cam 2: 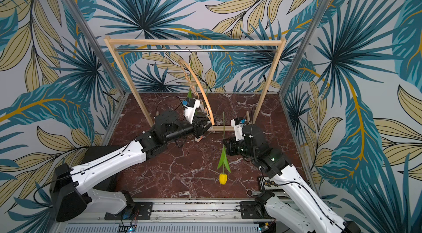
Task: Dry the flowers on a clothes hanger
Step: Open the clamp at the hanger, then clamp the flower onto the hanger.
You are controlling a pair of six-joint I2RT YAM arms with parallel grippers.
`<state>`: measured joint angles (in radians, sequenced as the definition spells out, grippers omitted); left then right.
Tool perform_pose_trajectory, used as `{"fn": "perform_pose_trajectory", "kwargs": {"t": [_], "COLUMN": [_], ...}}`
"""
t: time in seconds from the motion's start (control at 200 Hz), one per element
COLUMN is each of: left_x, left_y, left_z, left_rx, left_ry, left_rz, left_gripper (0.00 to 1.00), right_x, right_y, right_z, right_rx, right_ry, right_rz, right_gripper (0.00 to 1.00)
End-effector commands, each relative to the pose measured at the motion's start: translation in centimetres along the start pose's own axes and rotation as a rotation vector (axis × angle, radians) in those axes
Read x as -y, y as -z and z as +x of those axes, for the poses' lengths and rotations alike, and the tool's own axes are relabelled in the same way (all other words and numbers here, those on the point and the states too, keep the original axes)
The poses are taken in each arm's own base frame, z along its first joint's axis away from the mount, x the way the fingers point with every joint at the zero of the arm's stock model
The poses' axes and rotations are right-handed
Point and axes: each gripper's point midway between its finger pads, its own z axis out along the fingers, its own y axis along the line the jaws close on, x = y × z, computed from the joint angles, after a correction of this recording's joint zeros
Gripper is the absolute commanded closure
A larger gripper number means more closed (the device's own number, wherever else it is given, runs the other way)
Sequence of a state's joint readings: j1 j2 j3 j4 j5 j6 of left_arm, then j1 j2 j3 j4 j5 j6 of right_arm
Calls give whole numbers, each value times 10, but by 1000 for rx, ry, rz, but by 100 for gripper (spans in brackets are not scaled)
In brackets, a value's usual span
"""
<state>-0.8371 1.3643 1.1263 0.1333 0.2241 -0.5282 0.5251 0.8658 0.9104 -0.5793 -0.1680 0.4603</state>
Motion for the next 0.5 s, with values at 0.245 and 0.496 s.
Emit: {"fn": "perform_pose_trajectory", "kwargs": {"t": [0.245, 0.496], "left_x": [-8, -10], "left_y": [-4, -1], "left_z": [3, 7], "left_rx": [78, 92], "left_ry": [149, 200], "left_rz": [25, 34], "left_gripper": [74, 75], "right_x": [-12, -27], "right_y": [-4, -3], "right_z": [-5, -11], "right_rx": [52, 88], "right_ry": [-61, -102], "right_rz": [-93, -189], "right_gripper": [100, 100]}}
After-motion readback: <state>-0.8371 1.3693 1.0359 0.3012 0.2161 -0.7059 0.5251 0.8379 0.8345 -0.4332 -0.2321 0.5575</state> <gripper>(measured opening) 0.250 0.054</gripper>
